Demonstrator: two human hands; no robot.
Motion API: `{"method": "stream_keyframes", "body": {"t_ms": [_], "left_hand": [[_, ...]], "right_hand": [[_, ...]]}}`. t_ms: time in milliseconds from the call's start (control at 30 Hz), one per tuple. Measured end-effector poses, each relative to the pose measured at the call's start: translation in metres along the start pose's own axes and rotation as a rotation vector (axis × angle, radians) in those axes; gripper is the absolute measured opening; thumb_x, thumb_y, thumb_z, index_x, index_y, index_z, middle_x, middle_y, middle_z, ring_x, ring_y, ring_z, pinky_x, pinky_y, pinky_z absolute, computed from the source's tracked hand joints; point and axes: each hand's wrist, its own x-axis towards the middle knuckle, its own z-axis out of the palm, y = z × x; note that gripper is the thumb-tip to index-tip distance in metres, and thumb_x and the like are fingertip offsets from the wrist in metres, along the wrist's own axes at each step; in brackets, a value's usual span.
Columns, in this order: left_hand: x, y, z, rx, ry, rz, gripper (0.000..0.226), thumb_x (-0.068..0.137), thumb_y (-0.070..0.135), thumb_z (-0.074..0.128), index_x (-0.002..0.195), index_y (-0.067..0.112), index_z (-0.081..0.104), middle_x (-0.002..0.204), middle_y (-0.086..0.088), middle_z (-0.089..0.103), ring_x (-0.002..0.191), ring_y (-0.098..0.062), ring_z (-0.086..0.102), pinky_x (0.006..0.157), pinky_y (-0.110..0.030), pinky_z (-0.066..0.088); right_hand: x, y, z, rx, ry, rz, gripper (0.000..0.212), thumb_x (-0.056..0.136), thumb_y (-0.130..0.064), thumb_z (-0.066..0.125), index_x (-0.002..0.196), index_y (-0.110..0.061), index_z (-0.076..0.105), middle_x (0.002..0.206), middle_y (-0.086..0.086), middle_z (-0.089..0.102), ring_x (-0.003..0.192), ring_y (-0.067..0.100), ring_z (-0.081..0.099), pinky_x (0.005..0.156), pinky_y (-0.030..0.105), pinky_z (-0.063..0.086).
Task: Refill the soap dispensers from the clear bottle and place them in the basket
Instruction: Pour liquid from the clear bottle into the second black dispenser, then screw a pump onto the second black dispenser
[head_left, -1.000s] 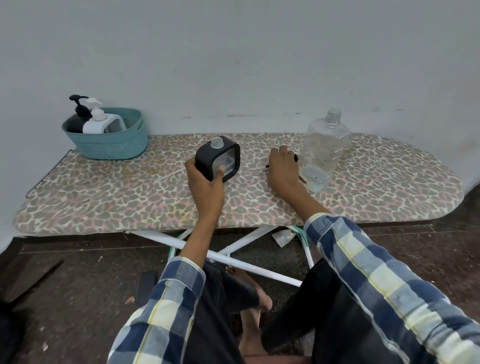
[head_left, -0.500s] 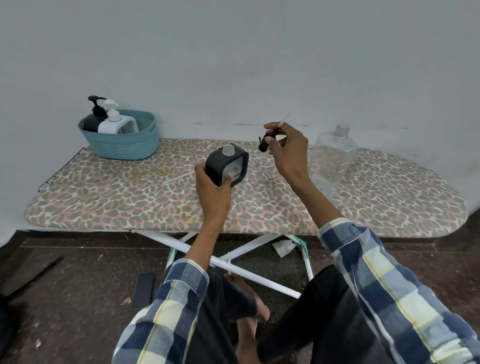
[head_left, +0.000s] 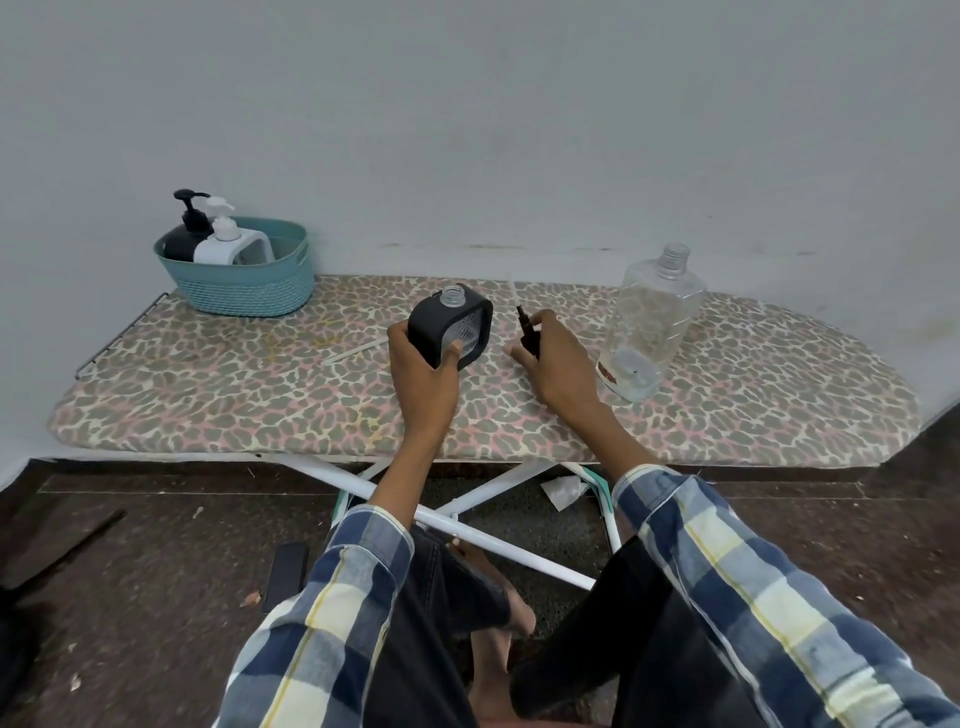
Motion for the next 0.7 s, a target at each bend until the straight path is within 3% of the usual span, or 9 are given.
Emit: {"method": "stream_keyframes", "body": {"t_ms": [100,167,333,467,600,700], "left_hand": [[0.000,0.000,0.000,0.002,-0.002,-0.004,0.048,0.095,0.015,0.077,0.131,0.024,0.046,0.130,-0.001,0.059,0.116,-0.018,0.063,0.095,-0.039,0.061],[0.001,0.000,0.000,0.001,-0.002,0.001,0.048,0.096,0.016,0.077,0.132,0.023,0.046,0.130,-0.002,0.059,0.116,-0.019,0.063,0.095,-0.040,0.061],[0.000,0.000,0.001,-0.001,-0.007,0.007,0.048,0.097,0.019,0.078,0.133,0.020,0.046,0.132,-0.004,0.059,0.117,-0.020,0.063,0.093,-0.035,0.060],[0.000,0.000,0.001,-0.014,-0.011,0.008,0.048,0.097,0.015,0.077,0.133,0.020,0.045,0.132,-0.004,0.059,0.116,-0.019,0.064,0.090,-0.029,0.059],[0.001,-0.001,0.001,-0.017,-0.015,0.001,0.048,0.097,0.013,0.076,0.134,0.020,0.046,0.132,-0.004,0.059,0.117,-0.018,0.064,0.087,-0.021,0.057],[0.001,-0.002,0.001,-0.018,-0.020,-0.001,0.047,0.097,0.013,0.075,0.134,0.020,0.045,0.132,-0.003,0.059,0.116,-0.018,0.063,0.087,-0.020,0.056]], "right_hand": [[-0.001,0.005,0.004,0.057,0.018,0.015,0.052,0.099,-0.015,0.074,0.141,-0.014,0.045,0.105,0.006,0.074,0.092,0.027,0.071,0.075,0.043,0.057],[-0.001,0.008,0.003,0.103,0.046,0.035,0.046,0.098,-0.011,0.073,0.135,-0.015,0.045,0.093,0.004,0.072,0.081,0.026,0.071,0.071,0.045,0.058],[-0.002,0.000,-0.010,0.187,0.190,-0.035,0.027,0.094,-0.026,0.076,0.116,-0.024,0.062,0.090,-0.006,0.071,0.083,0.015,0.068,0.083,0.050,0.059],[0.004,-0.024,-0.026,0.283,0.315,-0.070,0.015,0.090,-0.040,0.069,0.103,-0.040,0.063,0.085,-0.019,0.069,0.092,0.009,0.069,0.102,0.056,0.050],[0.011,-0.051,-0.048,0.460,0.360,-0.083,0.020,0.092,-0.037,0.077,0.103,-0.022,0.068,0.081,-0.010,0.069,0.083,0.015,0.067,0.084,0.044,0.058],[0.014,-0.068,-0.061,0.493,0.396,-0.124,0.030,0.095,-0.044,0.075,0.108,-0.019,0.067,0.098,-0.007,0.070,0.087,0.013,0.067,0.077,0.033,0.059]]}}
